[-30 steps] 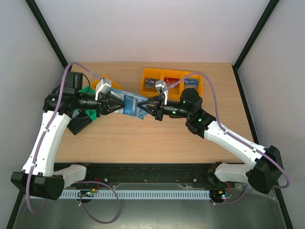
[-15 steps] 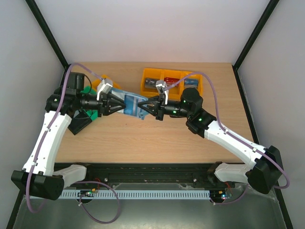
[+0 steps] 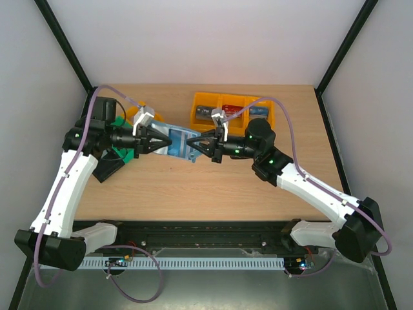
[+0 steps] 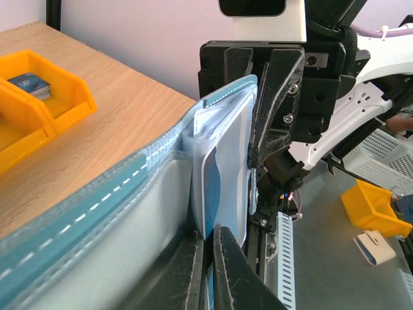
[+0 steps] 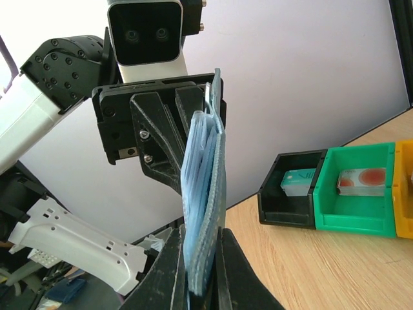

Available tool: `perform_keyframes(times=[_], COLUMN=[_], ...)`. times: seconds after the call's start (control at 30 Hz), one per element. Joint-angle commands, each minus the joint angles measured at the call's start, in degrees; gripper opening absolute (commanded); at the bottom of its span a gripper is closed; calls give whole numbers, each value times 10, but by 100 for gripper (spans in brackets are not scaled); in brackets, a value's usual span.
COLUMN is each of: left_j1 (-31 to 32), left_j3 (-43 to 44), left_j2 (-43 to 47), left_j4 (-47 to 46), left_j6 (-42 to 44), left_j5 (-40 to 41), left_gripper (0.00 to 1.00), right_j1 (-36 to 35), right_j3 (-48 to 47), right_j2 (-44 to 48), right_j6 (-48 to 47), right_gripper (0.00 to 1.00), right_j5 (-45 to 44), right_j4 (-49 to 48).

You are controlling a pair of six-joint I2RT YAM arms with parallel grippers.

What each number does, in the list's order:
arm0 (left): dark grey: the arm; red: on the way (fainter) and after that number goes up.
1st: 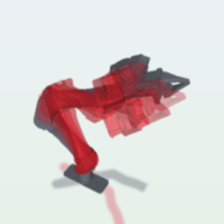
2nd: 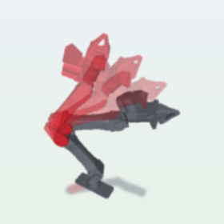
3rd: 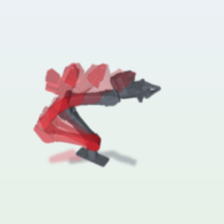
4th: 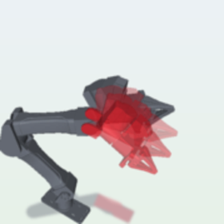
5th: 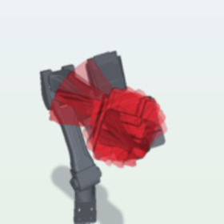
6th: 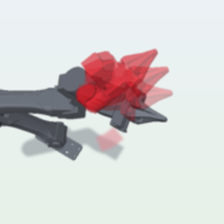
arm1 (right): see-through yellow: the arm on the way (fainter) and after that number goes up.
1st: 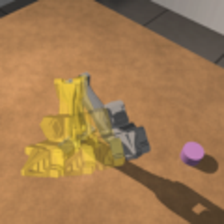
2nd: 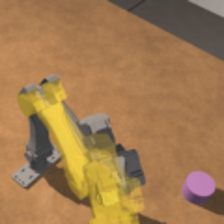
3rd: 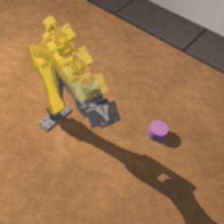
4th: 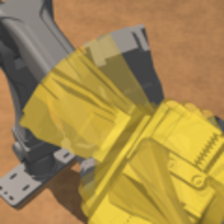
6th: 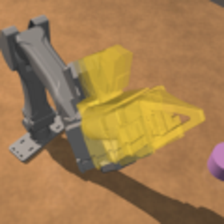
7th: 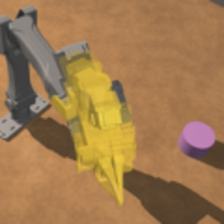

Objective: Take the credit cards out of the card holder

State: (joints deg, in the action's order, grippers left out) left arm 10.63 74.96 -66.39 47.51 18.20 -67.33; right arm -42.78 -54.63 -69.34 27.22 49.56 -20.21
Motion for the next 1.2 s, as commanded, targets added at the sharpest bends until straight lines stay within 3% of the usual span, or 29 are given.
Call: perform_keyframes(times=[0.0,0.17,0.6,0.8,1.17], left_j1=[-21,-27,-26,-29,-35], left_j3=[9,9,11,13,25], left_j2=[3,6,7,7,5], left_j4=[29,55,55,55,87], left_j6=[36,66,65,65,91], left_j5=[-33,-37,-53,-50,-35], left_gripper=[2,2,2,2,2], right_j1=[-5,5,6,6,10], right_j3=[3,4,8,8,8], right_j2=[19,27,15,14,31], right_j6=[-20,-35,-12,-13,-46], right_gripper=[2,2,23,2,2], right_j5=[18,14,19,18,-1], right_j4=[-23,-3,-19,-19,23])
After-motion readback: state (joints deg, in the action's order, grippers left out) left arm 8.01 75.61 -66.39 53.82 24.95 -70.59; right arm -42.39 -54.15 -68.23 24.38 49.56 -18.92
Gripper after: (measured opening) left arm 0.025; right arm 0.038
